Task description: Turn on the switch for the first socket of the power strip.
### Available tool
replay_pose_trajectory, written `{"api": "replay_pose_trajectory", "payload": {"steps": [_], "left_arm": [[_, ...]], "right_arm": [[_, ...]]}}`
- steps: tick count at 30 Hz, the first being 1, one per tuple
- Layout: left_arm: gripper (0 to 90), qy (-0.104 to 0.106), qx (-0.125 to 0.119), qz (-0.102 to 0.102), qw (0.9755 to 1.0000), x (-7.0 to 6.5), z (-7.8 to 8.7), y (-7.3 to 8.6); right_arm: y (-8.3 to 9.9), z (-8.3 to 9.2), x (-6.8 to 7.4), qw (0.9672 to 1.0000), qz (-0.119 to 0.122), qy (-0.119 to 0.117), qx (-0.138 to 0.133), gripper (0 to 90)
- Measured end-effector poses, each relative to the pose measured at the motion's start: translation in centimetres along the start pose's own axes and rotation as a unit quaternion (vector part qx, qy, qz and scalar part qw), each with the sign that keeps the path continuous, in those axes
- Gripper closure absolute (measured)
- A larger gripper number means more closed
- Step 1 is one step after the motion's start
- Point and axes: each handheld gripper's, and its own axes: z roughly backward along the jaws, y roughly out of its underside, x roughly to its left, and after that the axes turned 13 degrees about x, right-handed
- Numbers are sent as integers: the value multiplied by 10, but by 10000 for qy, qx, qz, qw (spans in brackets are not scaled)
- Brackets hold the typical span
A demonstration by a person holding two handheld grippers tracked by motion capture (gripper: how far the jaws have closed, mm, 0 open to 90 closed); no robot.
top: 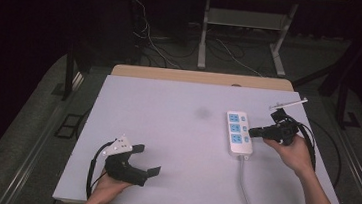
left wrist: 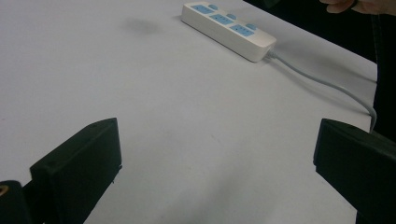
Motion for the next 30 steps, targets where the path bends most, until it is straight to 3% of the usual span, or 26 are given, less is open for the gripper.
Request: {"api": "replay_pose_trajectory", "payload": {"steps": [4,30], "left_arm": [[0,-3,7,-5,10000,0,0,0],[0,-6,43,-18,10000,1,-1,0]], "right_arm": [[-2,-5,-3,10000,53,34,46,892],[-3,-21,-17,10000,44,-38,13,892]]}}
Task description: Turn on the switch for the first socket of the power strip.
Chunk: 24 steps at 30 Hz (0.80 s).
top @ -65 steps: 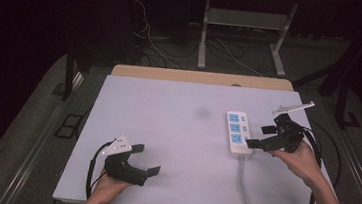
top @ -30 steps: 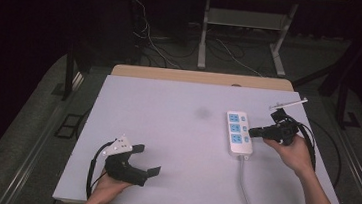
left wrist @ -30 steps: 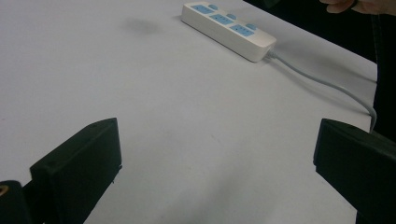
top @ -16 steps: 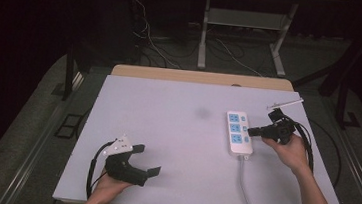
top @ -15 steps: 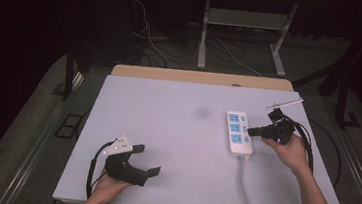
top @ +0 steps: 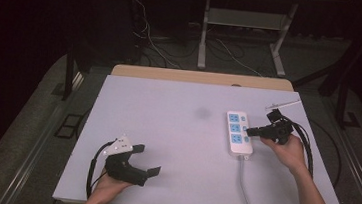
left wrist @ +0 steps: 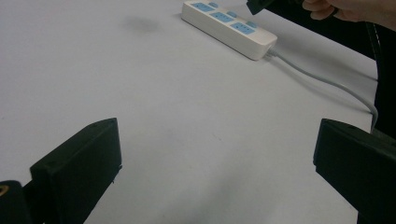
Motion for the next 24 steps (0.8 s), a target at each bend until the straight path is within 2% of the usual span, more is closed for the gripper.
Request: {"api": "replay_pose_trajectory", "payload": {"steps": [10,19,24], "left_arm": [[0,3,-3,1,10000,0,0,0],[0,-2,-12,-7,10000,0,0,0],[0,3,-9,-28,10000,-1,0,0]], "right_arm": [[3,-9,1,9999,5,-36,145,893],[3,-11,8,9991,269,286,184,898],[6,-12,7,9992,287,253,117,900]]}}
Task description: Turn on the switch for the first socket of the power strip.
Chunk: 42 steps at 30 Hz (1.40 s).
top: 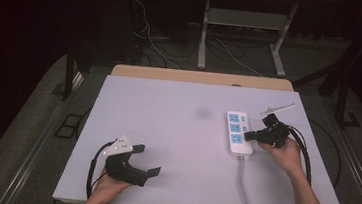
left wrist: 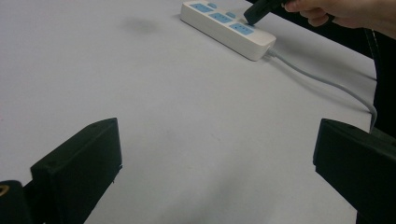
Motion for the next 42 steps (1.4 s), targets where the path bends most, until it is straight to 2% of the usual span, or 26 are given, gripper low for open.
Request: {"api": "replay_pose_trajectory", "payload": {"steps": [5,9,16,20,26,42], "left_arm": [[0,6,8,-17,10000,1,0,-1],[0,2,16,-31,10000,1,-1,-1],[0,7,29,-55,10000,1,-1,-1],[0,18,27,-57,10000,0,-1,-1],[0,16,35,-58,10000,1,-1,-1],[0,15,24,-33,10000,1,0,-1]], "right_arm": [[4,-1,-3,9998,-17,-102,-142,900],[4,-2,-3,9999,6,-109,-129,900],[9,-3,-7,9992,-78,-260,-279,900],[8,-3,-6,9996,-20,-169,-229,900],[11,-3,-8,9991,-62,-247,-325,900],[9,-2,-7,9991,-123,-274,-287,900]]}}
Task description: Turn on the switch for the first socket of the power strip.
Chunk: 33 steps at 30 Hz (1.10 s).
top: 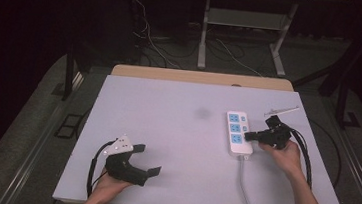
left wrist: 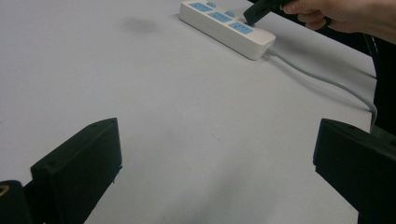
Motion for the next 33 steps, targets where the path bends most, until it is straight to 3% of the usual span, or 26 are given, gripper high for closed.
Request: {"api": "replay_pose_trajectory", "payload": {"steps": [5,10,26,31,33], "left_arm": [[0,-2,-11,11,10000,0,0,0],[0,-6,-8,22,10000,0,0,0],[0,10,-40,28,10000,-1,1,0],[0,18,-44,28,10000,-1,1,0],[0,19,-45,18,10000,-2,1,0]], "right_arm": [[0,1,1,10000,69,66,28,900],[1,6,0,9999,16,-11,-133,900],[9,36,5,9993,-88,183,-302,899],[12,46,9,9988,-195,232,-392,893],[14,49,11,9982,-272,266,-461,848]]}}
